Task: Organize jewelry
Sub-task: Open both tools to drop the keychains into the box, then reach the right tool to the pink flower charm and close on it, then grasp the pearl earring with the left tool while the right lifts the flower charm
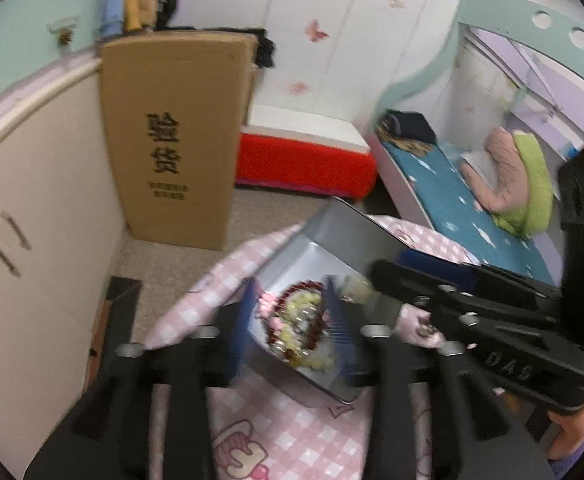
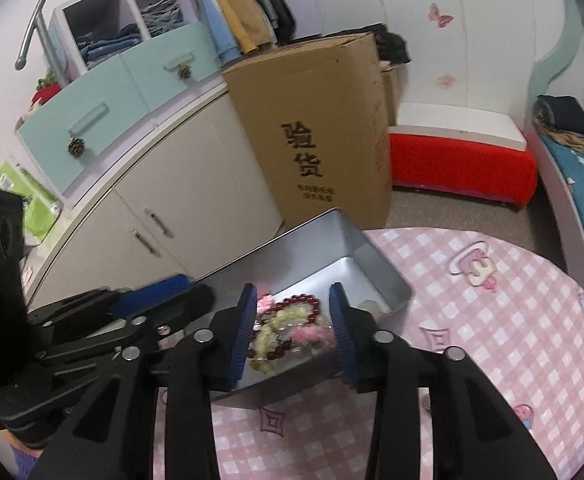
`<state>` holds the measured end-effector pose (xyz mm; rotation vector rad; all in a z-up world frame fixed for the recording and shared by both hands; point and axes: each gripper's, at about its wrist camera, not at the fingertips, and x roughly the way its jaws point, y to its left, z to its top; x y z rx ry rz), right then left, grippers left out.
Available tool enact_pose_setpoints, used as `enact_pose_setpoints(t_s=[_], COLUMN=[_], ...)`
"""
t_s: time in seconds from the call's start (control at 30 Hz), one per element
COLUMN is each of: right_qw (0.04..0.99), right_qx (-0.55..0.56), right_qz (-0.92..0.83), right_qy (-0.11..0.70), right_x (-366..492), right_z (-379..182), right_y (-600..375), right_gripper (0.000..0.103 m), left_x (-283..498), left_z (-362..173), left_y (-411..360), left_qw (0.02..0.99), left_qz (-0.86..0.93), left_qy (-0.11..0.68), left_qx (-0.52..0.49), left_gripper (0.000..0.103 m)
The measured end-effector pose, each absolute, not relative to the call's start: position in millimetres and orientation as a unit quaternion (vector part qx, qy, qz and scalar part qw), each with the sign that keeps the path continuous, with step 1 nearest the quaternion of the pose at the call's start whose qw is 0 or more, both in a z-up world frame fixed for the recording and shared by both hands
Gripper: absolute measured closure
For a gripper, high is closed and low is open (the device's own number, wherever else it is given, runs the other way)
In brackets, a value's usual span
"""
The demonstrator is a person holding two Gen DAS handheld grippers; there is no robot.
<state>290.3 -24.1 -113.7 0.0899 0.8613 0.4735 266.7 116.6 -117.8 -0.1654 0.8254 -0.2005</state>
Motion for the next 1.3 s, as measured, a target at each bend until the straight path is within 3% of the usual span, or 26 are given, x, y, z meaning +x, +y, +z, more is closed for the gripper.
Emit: enact_pose_setpoints(t_s=[0.03,0.07,0.4,0.67,1.13,1.17,1.2,1.3], right_qw=[0.881,0.882,0.91,0.901,0.88,0.879,0.879,0.878], right_qx=[0.045,0.048,0.031,0.027,-0.009,-0.009,-0.01,-0.005], right_qz=[0.227,0.227,0.168,0.131,0.178,0.18,0.18,0.184], right_qy=[0.412,0.41,0.377,0.413,0.439,0.441,0.441,0.441], right_x=[289.2,287.5,261.6,252.9,258.5,258.7,258.9,259.6], right_z=[-112.3,-109.8,-87.0,-127.4,-176.9,-178.4,-179.1,-179.7], right_y=[-27.8,-32.3,-106.1,-147.3,-105.4,-104.5,-104.0,-105.9], right_gripper=[0.065,0.065,0.063,0.063,0.064,0.065,0.075,0.088], left_x=[263.3,260.8,236.3,224.4,224.2,224.3,223.4,222.3], left_z=[-113.8,-110.3,-81.4,-94.6,-134.2,-134.1,-133.5,-130.7], left_y=[119.8,122.2,94.3,37.8,31.5,31.0,30.6,27.4], left_qw=[0.913,0.915,0.924,0.919,0.903,0.902,0.903,0.905], left_qz=[-0.094,-0.092,-0.119,-0.144,-0.13,-0.131,-0.134,-0.136], left_qy=[0.388,0.381,0.351,0.36,0.402,0.402,0.4,0.395], left_qx=[-0.087,-0.094,-0.097,-0.068,-0.081,-0.083,-0.083,-0.076], left_gripper=[0.04,0.039,0.038,0.038,0.038,0.038,0.038,0.038])
